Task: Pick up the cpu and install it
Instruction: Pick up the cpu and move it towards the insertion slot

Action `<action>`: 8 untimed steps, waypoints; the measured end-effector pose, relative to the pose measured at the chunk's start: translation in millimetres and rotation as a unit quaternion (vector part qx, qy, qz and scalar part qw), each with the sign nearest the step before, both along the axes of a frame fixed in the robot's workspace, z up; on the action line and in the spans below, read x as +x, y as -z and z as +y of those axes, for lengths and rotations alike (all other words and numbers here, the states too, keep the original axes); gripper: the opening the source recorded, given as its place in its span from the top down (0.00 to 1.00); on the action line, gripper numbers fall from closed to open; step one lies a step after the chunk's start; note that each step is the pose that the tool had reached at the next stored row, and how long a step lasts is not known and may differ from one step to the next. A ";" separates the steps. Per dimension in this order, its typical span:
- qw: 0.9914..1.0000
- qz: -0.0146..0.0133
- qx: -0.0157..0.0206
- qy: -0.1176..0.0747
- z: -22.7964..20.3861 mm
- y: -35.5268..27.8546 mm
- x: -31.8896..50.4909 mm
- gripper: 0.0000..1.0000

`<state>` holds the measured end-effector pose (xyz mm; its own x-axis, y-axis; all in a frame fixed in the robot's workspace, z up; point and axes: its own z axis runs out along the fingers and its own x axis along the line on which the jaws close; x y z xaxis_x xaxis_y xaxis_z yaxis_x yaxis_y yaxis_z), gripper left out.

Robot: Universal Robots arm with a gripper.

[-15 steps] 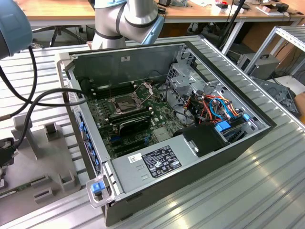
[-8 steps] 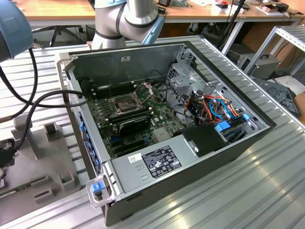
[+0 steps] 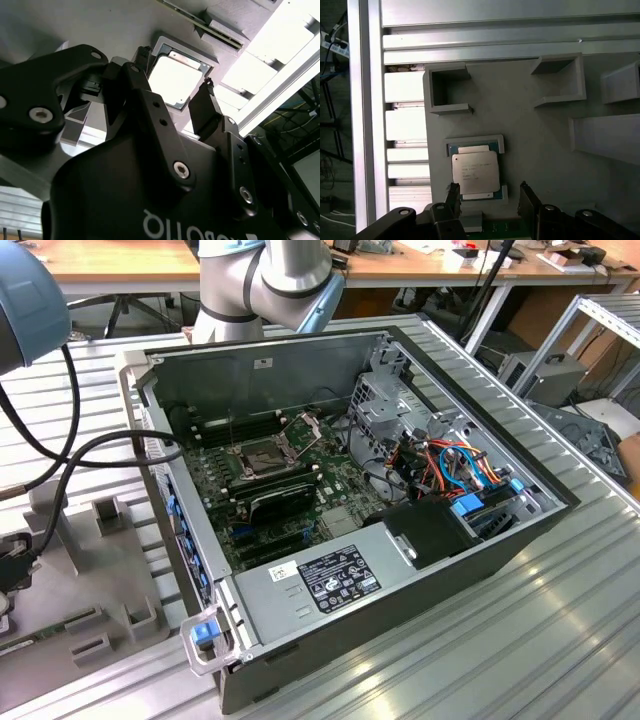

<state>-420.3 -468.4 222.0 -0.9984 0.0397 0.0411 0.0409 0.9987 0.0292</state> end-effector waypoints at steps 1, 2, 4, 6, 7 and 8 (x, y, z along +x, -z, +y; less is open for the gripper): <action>1.000 0.000 0.000 0.000 0.0 0.4 0.0 0.40; 1.000 0.000 0.000 0.000 0.0 0.7 0.0 0.40; 1.000 0.000 0.000 0.000 0.0 1.4 0.0 0.40; 1.000 0.000 0.000 0.000 0.0 2.2 0.0 0.40; 1.000 0.000 0.000 0.000 0.0 2.7 0.0 0.40; 1.000 0.000 0.000 0.000 0.0 3.2 0.0 0.40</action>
